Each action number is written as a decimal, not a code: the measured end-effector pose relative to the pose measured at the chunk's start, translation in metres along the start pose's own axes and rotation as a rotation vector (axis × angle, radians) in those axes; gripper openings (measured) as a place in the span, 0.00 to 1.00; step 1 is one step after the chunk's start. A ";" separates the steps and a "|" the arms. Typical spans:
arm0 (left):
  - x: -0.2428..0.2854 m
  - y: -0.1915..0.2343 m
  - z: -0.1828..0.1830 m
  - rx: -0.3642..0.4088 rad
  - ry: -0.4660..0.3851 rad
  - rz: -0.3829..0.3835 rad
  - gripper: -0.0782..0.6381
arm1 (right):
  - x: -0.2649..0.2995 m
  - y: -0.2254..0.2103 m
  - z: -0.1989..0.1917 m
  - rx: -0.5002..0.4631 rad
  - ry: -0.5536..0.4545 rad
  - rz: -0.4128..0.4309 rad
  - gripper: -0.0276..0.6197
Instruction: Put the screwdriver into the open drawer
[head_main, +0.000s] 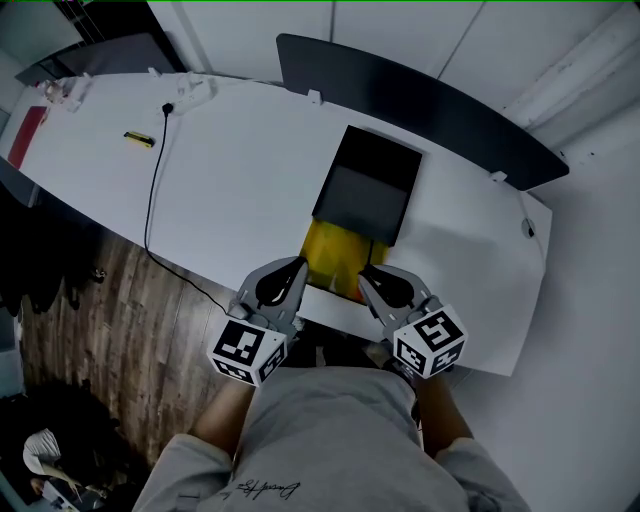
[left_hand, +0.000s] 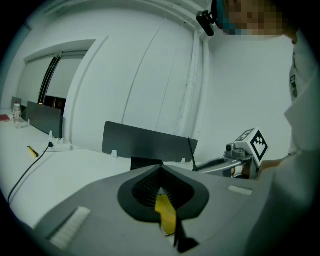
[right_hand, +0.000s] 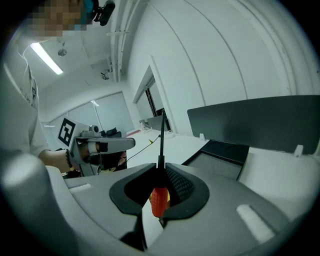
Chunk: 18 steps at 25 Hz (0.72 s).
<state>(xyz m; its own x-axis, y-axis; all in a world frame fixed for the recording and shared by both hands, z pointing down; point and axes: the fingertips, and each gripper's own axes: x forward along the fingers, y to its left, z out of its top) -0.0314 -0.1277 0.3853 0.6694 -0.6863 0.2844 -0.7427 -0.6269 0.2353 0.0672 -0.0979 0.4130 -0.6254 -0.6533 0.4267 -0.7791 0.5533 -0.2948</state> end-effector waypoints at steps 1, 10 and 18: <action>0.001 0.001 -0.002 -0.002 0.004 -0.002 0.11 | 0.002 -0.002 -0.002 -0.001 0.008 -0.004 0.15; 0.012 0.006 -0.028 -0.003 0.059 -0.035 0.11 | 0.016 -0.019 -0.020 0.013 0.070 -0.033 0.16; 0.019 0.022 -0.044 -0.014 0.086 -0.036 0.11 | 0.033 -0.029 -0.034 0.013 0.116 -0.058 0.16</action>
<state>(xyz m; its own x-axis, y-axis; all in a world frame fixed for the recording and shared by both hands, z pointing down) -0.0362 -0.1381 0.4367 0.6925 -0.6287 0.3538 -0.7185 -0.6451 0.2600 0.0705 -0.1177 0.4644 -0.5709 -0.6192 0.5392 -0.8146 0.5091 -0.2778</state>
